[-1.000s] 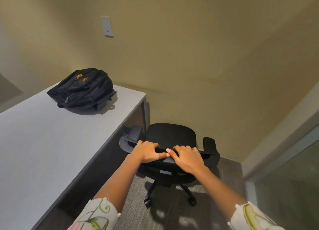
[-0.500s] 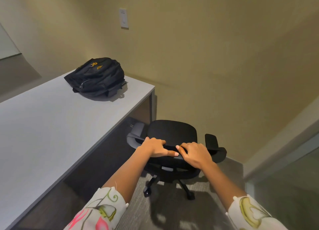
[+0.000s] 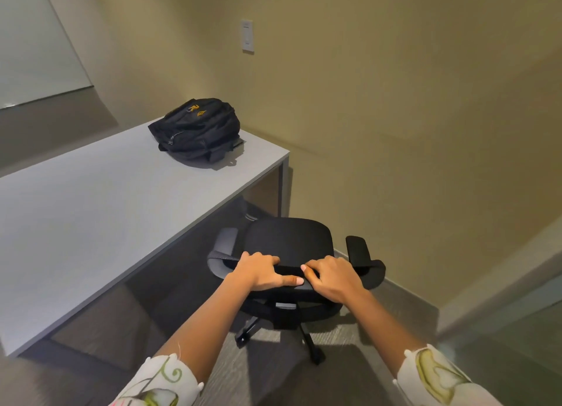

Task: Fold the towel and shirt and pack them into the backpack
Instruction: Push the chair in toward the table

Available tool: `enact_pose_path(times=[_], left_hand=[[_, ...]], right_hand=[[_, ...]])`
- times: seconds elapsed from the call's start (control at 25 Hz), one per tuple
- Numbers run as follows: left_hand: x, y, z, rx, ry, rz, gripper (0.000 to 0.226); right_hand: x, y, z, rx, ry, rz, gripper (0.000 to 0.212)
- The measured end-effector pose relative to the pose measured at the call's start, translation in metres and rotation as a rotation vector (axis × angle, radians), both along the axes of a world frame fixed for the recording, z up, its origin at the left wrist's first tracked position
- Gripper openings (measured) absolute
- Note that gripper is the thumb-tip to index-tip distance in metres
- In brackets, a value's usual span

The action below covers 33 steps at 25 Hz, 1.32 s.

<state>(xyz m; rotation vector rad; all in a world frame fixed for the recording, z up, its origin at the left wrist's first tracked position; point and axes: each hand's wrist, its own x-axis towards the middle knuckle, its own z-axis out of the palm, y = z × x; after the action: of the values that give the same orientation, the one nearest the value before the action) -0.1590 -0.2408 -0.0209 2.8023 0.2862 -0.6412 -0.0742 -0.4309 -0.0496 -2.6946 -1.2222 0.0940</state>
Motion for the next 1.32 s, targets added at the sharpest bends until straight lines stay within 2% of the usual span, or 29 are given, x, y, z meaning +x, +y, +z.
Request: enact_pose_path(times=[0.16,0.24,0.64,0.88,1.32], left_hand=[[-0.037,-0.011,-0.017,0.116,-0.312,0.076,0.085],[-0.048,-0.015,-0.022,0.188,-0.395,0.113,0.08],[-0.048,-0.027,-0.02,0.238,-0.375,0.314,0.09],[-0.033,-0.027,-0.021,0.241,-0.35,0.43,0.088],[0.013,0.0,-0.025,0.26,-0.337,0.617,0.087]], right_hand=[[-0.006,0.001,0.004,0.016,0.009,0.109,0.044],[-0.007,0.004,0.005,0.024,0.015,0.157,0.043],[0.024,0.022,0.006,0.017,-0.013,0.311,0.038],[0.055,0.044,0.003,0.007,0.0,0.387,0.043],[0.113,0.101,0.007,0.021,-0.054,0.513,0.039]])
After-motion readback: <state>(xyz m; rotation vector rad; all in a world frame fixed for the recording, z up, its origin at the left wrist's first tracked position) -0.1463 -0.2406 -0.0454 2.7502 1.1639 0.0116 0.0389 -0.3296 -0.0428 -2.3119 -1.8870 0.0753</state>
